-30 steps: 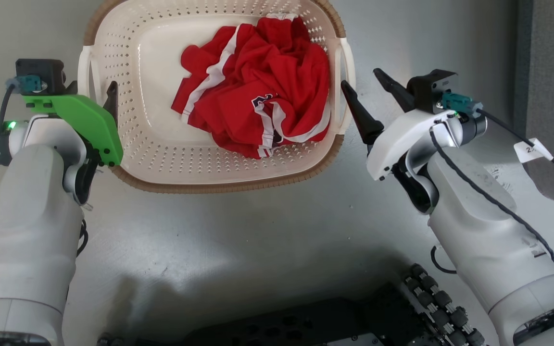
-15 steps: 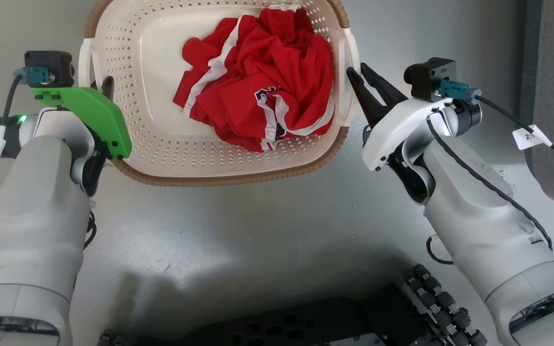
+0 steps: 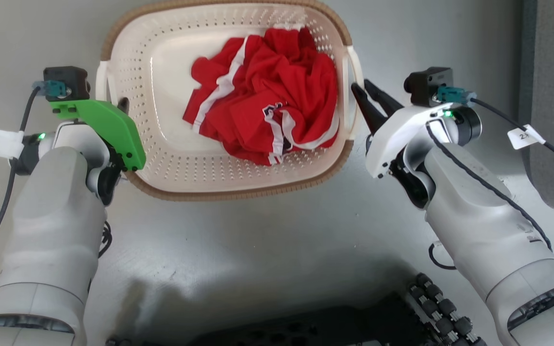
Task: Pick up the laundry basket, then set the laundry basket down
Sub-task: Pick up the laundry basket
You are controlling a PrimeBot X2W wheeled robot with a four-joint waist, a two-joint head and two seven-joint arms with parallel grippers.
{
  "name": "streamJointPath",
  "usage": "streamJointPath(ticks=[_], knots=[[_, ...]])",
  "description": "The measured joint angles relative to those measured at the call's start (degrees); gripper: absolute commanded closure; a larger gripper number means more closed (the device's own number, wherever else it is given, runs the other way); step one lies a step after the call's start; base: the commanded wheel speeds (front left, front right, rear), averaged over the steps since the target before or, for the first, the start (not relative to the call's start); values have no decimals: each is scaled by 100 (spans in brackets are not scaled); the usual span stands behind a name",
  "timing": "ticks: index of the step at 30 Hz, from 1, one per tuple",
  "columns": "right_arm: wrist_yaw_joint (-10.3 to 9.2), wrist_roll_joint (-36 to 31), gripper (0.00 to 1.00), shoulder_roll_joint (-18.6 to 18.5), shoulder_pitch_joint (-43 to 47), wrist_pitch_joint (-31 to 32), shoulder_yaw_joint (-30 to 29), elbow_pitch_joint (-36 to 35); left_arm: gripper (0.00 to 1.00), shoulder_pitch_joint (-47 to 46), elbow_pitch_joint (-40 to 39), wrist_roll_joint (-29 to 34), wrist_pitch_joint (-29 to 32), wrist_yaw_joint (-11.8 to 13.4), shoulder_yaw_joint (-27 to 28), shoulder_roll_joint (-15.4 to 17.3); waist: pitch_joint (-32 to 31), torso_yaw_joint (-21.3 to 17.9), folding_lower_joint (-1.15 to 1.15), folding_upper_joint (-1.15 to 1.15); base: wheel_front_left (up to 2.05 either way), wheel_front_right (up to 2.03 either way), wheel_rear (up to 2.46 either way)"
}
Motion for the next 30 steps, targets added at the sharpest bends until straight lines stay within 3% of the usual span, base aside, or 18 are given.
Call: streamJointPath(ticks=[30], knots=[[58,490,100,7,-89,727,388,873,100,404,388,-1306,1111,7,-266,-232,-1304,40,0,0,0,0,0]])
